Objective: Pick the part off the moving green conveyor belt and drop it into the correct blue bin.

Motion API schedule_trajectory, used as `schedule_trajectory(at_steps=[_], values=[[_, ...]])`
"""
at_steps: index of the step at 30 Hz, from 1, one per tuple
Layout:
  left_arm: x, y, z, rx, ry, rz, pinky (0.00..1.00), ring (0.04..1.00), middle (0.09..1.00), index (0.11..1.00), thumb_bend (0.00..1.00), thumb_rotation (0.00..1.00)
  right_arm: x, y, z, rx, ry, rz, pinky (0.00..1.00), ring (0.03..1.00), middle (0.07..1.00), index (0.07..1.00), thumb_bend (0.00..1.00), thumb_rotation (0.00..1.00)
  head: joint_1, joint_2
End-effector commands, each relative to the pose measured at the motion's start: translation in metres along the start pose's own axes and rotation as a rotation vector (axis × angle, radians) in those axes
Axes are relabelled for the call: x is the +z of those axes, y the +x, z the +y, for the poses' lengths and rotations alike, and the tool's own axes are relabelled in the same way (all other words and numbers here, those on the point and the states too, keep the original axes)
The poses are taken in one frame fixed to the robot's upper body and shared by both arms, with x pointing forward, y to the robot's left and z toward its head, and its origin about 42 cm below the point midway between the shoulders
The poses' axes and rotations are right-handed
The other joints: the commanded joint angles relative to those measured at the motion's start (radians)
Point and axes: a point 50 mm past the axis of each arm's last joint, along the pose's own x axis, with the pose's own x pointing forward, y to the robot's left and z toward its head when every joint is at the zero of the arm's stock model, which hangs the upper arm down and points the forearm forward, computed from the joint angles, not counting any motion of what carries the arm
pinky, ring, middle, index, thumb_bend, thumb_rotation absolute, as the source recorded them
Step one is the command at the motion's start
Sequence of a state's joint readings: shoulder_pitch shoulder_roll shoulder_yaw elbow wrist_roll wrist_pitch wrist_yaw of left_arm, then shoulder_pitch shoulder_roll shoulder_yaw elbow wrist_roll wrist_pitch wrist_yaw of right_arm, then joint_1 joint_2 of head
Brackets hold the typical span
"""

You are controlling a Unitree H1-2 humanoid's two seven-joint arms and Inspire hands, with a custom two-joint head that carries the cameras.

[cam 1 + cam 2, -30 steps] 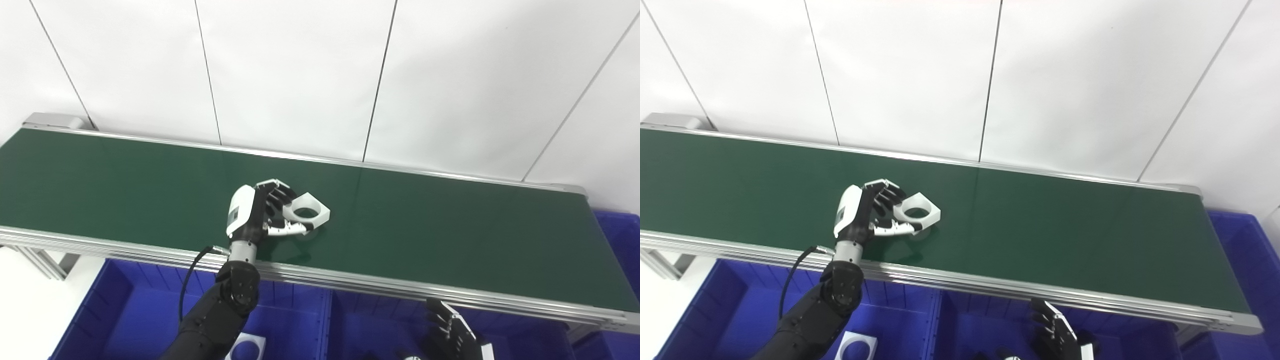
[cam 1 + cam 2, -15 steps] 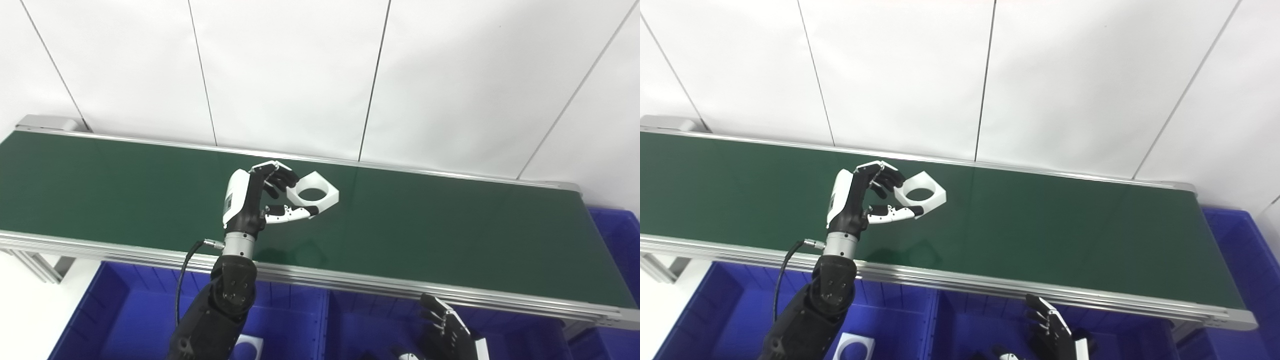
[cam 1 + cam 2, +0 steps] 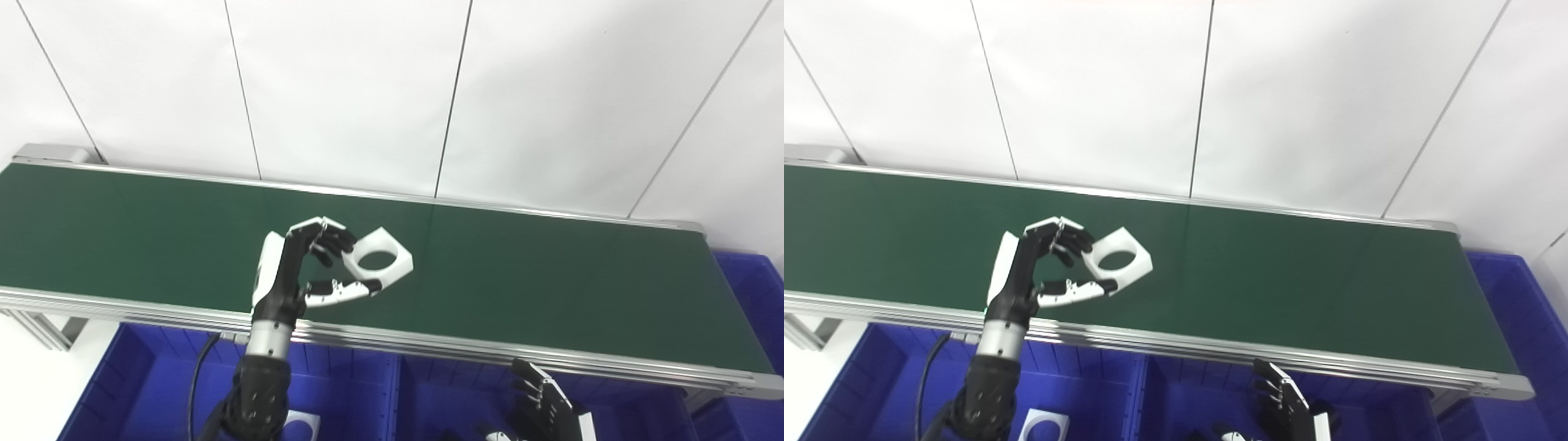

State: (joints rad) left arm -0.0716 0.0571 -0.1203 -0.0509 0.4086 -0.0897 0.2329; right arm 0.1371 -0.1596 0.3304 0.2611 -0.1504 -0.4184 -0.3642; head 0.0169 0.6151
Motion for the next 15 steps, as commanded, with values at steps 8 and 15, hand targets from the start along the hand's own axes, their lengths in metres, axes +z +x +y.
schedule_trajectory(at_steps=[8, 15], values=[[-0.005, -0.047, 0.022, 0.008, -0.003, 0.011, 0.35, 0.42, 0.468, 0.514, 0.48, 0.0, 0.012, 0.001, -0.004, 0.015, 0.033, -0.077, 0.67, 0.745, 0.788, 0.776, 0.64, 0.0, 0.016, 0.019], [-0.028, -0.091, 0.028, 0.02, 0.025, 0.117, 0.34, 0.411, 0.465, 0.522, 0.47, 0.0, 0.013, 0.003, -0.007, 0.033, 0.04, -0.081, 0.68, 0.752, 0.792, 0.778, 0.63, 0.0, 0.034, 0.041]])
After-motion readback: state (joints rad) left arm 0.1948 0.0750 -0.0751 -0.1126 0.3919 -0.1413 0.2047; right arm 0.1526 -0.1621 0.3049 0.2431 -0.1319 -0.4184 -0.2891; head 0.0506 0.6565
